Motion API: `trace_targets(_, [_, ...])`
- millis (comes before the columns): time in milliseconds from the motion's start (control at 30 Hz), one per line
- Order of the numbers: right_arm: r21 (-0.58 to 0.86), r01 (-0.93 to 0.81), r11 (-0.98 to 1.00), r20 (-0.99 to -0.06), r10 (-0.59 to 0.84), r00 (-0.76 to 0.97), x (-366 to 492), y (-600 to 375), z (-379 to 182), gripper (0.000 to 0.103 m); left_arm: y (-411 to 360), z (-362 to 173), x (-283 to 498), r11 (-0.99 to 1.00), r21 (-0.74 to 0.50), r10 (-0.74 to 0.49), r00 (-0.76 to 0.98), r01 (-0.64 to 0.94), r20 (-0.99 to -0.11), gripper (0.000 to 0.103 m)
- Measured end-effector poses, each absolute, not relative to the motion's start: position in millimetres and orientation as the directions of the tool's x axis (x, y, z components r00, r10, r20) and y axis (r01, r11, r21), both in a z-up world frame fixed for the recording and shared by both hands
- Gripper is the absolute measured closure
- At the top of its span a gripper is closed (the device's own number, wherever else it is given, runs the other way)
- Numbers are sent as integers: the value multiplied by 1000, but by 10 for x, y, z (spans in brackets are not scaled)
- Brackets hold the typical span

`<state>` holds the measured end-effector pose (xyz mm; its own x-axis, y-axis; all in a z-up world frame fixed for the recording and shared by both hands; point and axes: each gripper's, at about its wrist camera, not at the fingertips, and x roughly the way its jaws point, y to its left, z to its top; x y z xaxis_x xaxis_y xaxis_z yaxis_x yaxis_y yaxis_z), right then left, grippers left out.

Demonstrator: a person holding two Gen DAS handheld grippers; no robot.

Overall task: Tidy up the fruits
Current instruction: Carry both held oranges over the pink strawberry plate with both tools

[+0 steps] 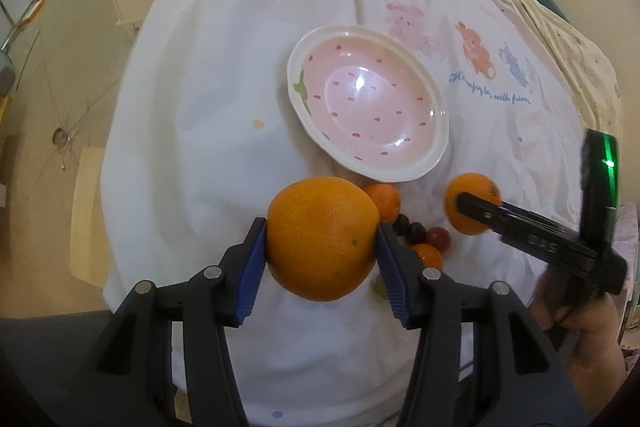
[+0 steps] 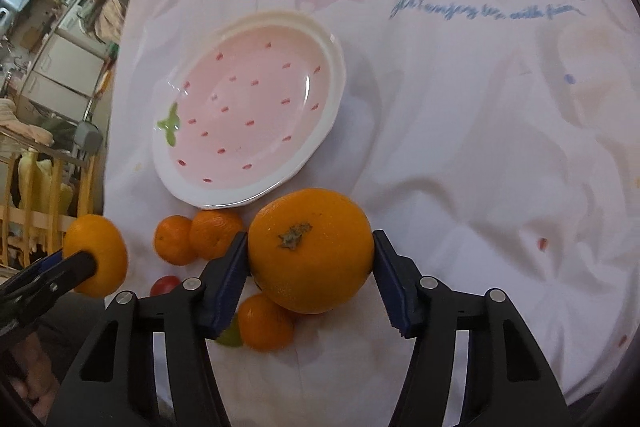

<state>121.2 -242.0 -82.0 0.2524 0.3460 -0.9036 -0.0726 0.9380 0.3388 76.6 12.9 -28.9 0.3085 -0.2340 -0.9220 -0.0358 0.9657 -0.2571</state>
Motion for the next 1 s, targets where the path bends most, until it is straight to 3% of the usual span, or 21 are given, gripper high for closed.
trace_targets(500, [399, -78, 913, -842, 399, 363, 922, -2784, -179, 41, 72, -33, 721, 977, -213, -190, 379, -18, -906, 54])
trace_targets(1000, [427, -107, 898, -813, 432, 390, 1595, -2919, 35, 41, -63, 190, 1407, 991, -133, -131, 411, 22, -902, 54])
